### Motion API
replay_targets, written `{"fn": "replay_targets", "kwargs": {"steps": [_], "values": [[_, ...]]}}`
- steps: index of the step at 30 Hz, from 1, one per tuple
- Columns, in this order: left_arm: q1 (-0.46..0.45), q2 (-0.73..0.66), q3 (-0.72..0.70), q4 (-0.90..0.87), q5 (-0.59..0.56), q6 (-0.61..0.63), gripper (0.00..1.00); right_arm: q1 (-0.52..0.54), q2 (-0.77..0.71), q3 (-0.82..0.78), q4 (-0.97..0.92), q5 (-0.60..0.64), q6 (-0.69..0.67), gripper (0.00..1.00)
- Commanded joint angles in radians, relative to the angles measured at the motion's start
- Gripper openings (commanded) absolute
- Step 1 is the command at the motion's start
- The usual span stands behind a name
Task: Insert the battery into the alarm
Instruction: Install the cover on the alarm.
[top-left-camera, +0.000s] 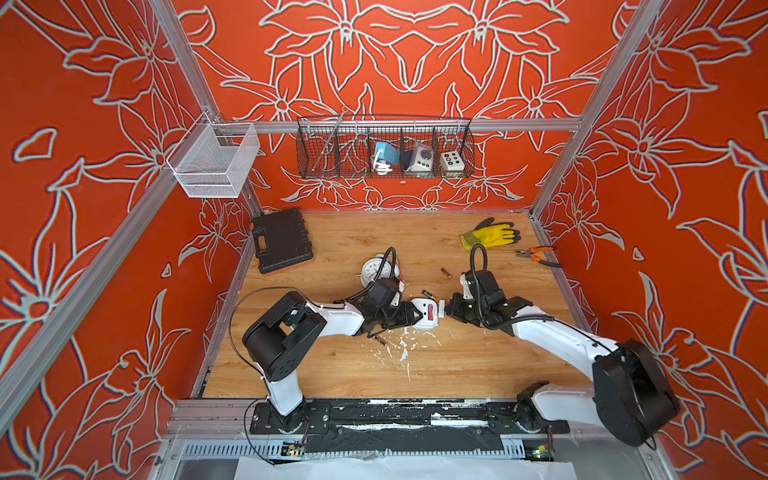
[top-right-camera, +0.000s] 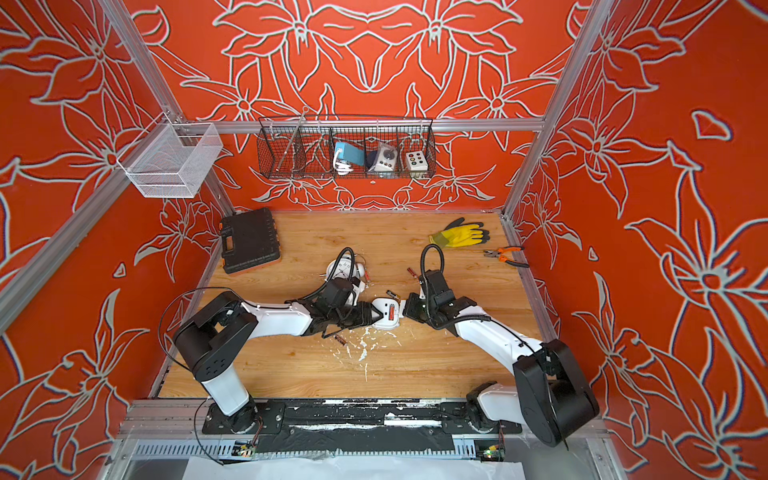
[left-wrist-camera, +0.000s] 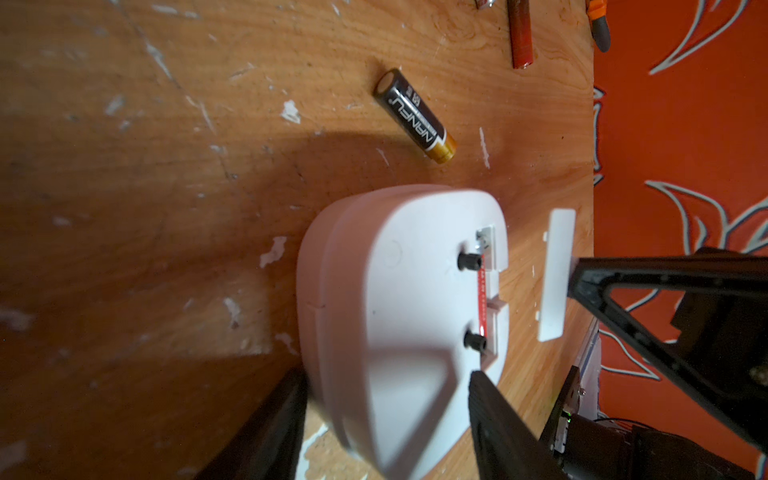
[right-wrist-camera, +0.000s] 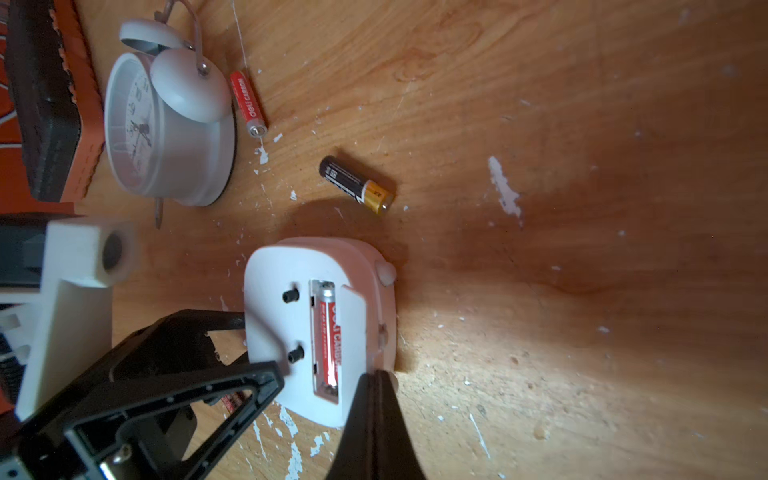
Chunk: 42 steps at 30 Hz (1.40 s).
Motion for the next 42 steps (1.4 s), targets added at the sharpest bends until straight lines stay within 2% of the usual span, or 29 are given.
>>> {"fn": "replay_targets", "kwargs": {"steps": [1, 17, 42], "values": [[-0.004, 0.024, -0.010, -0.017, -0.001, 0.001, 0.61, 0.013, 0.040, 0.046, 0.003, -0.031, -0.010, 0.00], [-0.004, 0.022, -0.007, -0.030, -0.015, 0.007, 0.60, 0.041, 0.118, 0.080, 0.001, -0.060, -0.017, 0.00], [-0.004, 0.014, -0.015, -0.032, -0.026, 0.006, 0.60, 0.052, 0.125, 0.093, -0.043, -0.050, -0.025, 0.00]]}}
